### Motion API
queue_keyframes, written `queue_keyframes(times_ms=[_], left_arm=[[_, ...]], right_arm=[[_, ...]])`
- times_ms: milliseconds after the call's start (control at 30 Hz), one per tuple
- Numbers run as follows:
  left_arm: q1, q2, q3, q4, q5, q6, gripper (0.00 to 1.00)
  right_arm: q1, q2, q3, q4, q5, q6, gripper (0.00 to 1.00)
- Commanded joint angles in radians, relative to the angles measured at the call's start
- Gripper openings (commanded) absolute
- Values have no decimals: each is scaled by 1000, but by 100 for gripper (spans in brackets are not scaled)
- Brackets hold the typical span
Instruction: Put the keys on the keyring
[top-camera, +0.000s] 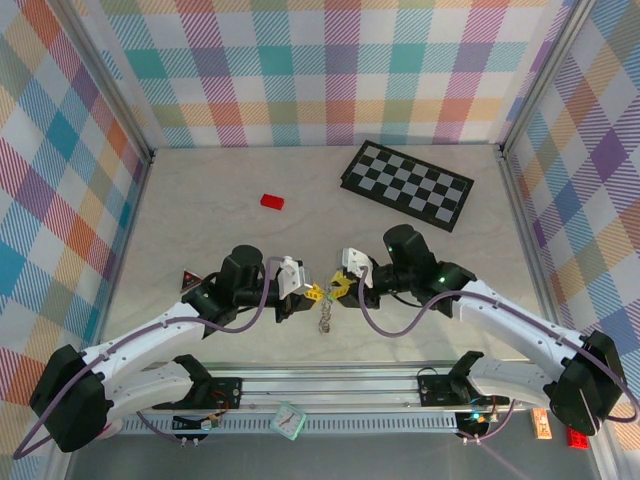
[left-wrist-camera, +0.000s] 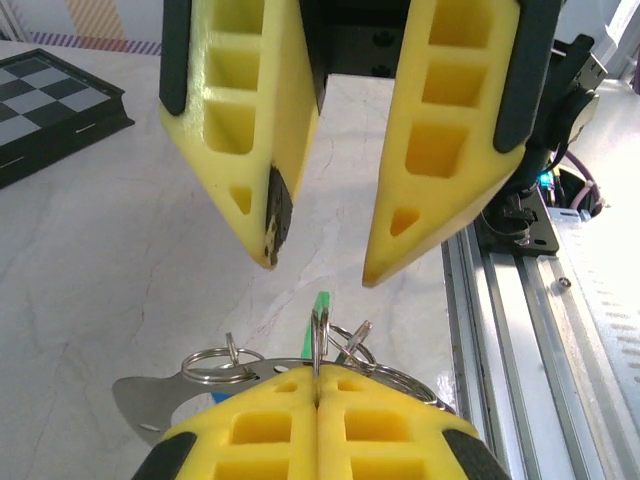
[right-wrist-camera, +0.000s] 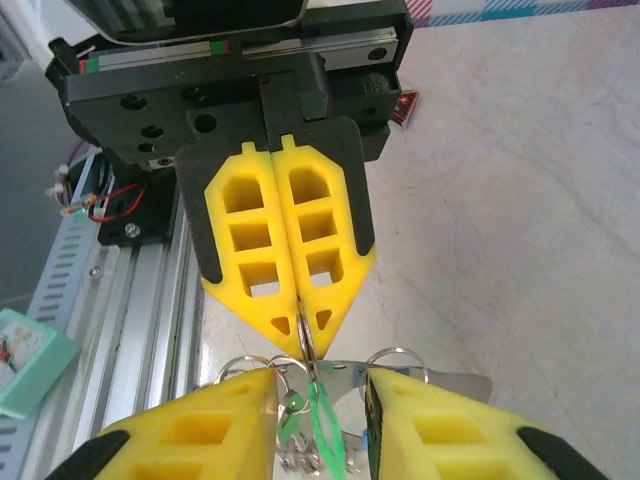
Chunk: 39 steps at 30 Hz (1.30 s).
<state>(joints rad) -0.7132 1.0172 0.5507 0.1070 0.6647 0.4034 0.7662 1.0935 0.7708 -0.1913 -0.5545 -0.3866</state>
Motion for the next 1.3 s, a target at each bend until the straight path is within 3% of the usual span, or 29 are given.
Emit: queue_keyframes(times_ms=[0, 433, 700, 1000, 1133, 1267], left_arm=[[-2, -21, -22, 90, 21, -28, 0], [-2, -22, -35, 109, 32, -32, 0], [-2, -23, -38, 127, 41, -32, 0], [-2, -40, -52, 158, 44, -28, 0], [-2, -38, -49, 146, 43, -19, 0], [-1, -41, -51, 135, 44, -9, 0]], right_arm=[[2, -7, -43, 93, -32, 86, 29], [4, 9, -84, 74, 29, 76, 31], [4, 23, -55, 26, 24, 48, 0], [25, 103, -52, 26, 41, 51, 0], [24, 54, -59, 24, 59, 55, 0], [16, -43, -84, 19, 90, 63, 27]])
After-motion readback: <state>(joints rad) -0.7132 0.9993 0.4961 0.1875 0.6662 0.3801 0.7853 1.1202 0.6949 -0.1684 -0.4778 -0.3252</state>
